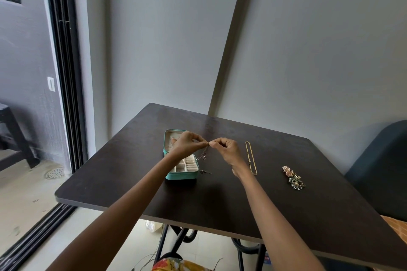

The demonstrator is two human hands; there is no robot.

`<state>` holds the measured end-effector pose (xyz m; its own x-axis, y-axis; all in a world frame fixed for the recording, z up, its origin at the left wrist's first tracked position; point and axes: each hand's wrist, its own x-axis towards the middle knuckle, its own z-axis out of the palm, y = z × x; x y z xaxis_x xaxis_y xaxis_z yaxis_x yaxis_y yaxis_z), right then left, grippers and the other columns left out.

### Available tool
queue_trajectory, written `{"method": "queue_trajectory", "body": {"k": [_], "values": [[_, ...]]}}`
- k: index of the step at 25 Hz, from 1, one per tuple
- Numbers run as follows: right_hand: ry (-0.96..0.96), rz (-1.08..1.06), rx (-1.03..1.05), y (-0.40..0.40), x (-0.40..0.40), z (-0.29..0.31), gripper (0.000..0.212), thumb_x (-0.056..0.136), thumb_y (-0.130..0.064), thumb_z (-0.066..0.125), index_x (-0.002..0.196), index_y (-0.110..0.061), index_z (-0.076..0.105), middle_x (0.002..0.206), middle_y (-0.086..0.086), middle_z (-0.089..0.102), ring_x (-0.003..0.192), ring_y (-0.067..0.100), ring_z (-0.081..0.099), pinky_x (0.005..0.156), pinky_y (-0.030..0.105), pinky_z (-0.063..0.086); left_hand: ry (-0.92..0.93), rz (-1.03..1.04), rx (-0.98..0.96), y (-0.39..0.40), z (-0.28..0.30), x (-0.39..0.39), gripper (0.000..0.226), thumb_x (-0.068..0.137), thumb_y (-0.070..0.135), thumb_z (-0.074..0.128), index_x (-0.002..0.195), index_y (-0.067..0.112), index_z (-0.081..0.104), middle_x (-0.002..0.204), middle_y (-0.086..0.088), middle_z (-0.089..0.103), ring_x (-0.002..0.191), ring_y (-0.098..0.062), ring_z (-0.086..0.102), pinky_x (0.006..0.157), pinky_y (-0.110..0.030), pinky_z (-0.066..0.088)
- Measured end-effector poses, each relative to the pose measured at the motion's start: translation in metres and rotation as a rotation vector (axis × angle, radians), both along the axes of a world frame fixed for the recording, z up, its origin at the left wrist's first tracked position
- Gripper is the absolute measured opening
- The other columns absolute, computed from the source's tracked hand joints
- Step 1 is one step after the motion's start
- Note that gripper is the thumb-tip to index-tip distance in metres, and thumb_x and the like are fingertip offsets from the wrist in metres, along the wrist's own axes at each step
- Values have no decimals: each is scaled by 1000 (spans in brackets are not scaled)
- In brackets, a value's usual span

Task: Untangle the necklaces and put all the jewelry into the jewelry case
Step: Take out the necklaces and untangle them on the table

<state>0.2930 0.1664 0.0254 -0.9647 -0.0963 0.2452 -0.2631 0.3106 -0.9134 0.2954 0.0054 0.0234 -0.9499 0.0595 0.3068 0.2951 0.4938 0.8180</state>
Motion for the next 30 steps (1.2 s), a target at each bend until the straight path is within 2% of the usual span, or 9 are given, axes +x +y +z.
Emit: {"method": "queue_trajectory", "body": {"k": [7,9,14,18,20,23,26,28,30], "values": [[-32,-132,-112,3,2,5,20,90,-18,57,70,-17,60,64,-6,48,61,4,39,55,16,34,-74,96,66,-6,-3,-2,23,89,32,58,66,26,59,66,18,57,73,-5,52,99,-42,28],[-49,-150,-143,8,4,4,20,90,-17,56,71,-15,57,66,-2,43,60,6,34,53,17,31,-105,118,135,-13,-7,-6,27,90,28,58,63,24,57,56,20,53,64,-4,47,91,-38,32],[-90,-110,-101,10,7,-4,25,90,-15,55,65,-17,57,66,-2,50,63,6,41,60,20,33,-123,141,599,-14,0,-4,29,94,5,41,68,10,54,72,-3,60,62,-15,52,51,-13,42],[-124,-146,-126,15,8,-13,26,90,-9,52,65,-15,57,65,-2,53,63,6,44,50,10,34,-156,220,826,-19,0,-10,32,95,5,33,67,9,46,71,-9,54,60,-17,54,53,-21,45],[-145,-159,-165,15,10,-15,26,90,-8,50,66,-14,58,67,-1,56,63,6,48,54,13,36,-152,200,888,-17,-2,-11,29,95,4,31,70,9,44,68,-7,48,60,-17,53,54,-21,49],[-168,-123,-382,9,9,-15,25,89,-5,46,69,-9,60,70,3,63,63,11,52,61,20,43,-181,167,1007,-11,-3,-11,31,95,3,28,68,9,41,53,-2,52,59,-19,52,57,-26,51],[-205,-66,-658,2,5,-12,23,90,-7,41,70,-10,53,65,3,68,59,12,58,64,25,47,-222,147,1048,-7,-4,-12,28,96,6,27,75,6,46,69,-9,56,65,-21,57,63,-29,51],[-254,-17,-803,0,4,-8,26,90,-9,39,65,-13,46,50,-1,58,49,10,54,65,27,44,-231,137,1081,-5,-4,-14,27,95,5,25,78,4,46,71,-11,55,59,-18,60,61,-30,53],[-296,30,-894,-1,4,-5,32,90,-11,38,58,-17,38,40,-5,38,38,8,36,52,24,39,-213,165,1108,-4,-1,-14,29,91,1,24,69,6,43,57,-8,48,44,-14,53,58,-33,54]]}}
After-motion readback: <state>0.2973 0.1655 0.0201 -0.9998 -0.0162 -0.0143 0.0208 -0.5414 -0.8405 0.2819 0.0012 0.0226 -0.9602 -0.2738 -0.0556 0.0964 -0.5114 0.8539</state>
